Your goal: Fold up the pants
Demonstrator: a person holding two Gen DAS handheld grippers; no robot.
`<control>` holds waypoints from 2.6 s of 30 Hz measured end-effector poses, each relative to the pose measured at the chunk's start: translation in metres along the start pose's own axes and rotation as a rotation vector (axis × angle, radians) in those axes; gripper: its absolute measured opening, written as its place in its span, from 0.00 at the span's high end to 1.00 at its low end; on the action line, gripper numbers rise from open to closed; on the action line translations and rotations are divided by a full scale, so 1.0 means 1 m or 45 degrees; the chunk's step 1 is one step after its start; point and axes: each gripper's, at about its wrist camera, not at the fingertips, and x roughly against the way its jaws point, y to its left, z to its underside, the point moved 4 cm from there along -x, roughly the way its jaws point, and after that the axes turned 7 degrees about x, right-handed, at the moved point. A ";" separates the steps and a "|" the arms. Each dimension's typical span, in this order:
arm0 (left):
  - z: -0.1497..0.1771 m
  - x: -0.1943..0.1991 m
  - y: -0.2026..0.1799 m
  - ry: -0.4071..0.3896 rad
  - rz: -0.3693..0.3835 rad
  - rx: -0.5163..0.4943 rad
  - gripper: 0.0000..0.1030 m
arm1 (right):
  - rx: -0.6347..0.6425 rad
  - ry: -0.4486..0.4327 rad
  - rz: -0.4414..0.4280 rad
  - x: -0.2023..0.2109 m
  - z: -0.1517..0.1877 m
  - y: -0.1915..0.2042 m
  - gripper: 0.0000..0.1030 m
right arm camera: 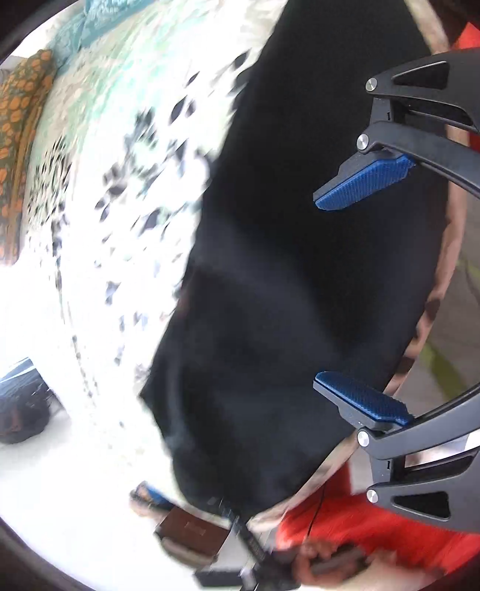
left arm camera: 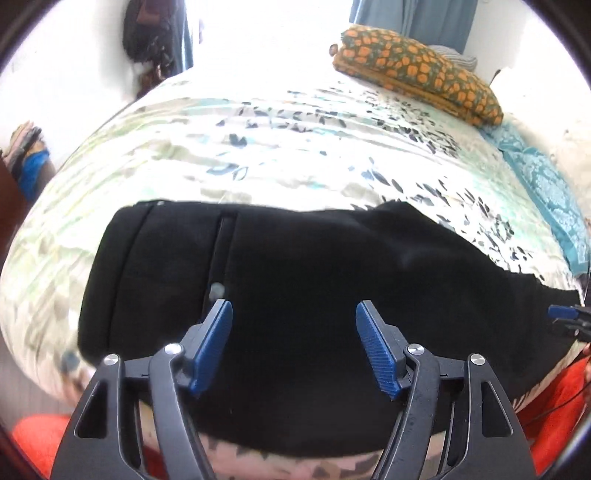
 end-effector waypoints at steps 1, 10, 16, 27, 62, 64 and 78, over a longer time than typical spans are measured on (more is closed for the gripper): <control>-0.005 -0.006 0.007 -0.005 -0.025 -0.014 0.30 | -0.040 -0.017 -0.107 -0.004 -0.014 0.007 0.14; 0.032 -0.025 0.061 0.175 -0.203 0.051 0.28 | -0.263 0.161 -0.584 -0.146 -0.132 0.096 0.14; 0.034 -0.019 0.062 0.180 -0.177 0.098 0.28 | -0.337 -0.087 -0.247 -0.170 -0.193 0.078 0.14; 0.023 0.017 0.019 -0.071 0.030 -0.030 0.32 | 0.036 -0.201 0.230 -0.015 -0.084 -0.002 0.12; 0.029 0.000 0.072 0.024 -0.236 0.314 0.14 | -0.030 -0.012 0.390 -0.027 0.061 -0.068 0.00; 0.027 0.003 0.076 -0.002 -0.204 0.364 0.14 | -0.028 -0.013 0.385 -0.023 0.066 -0.066 0.00; 0.031 0.036 0.201 -0.160 0.127 0.914 0.12 | -0.202 -0.329 0.325 0.035 0.040 -0.065 0.00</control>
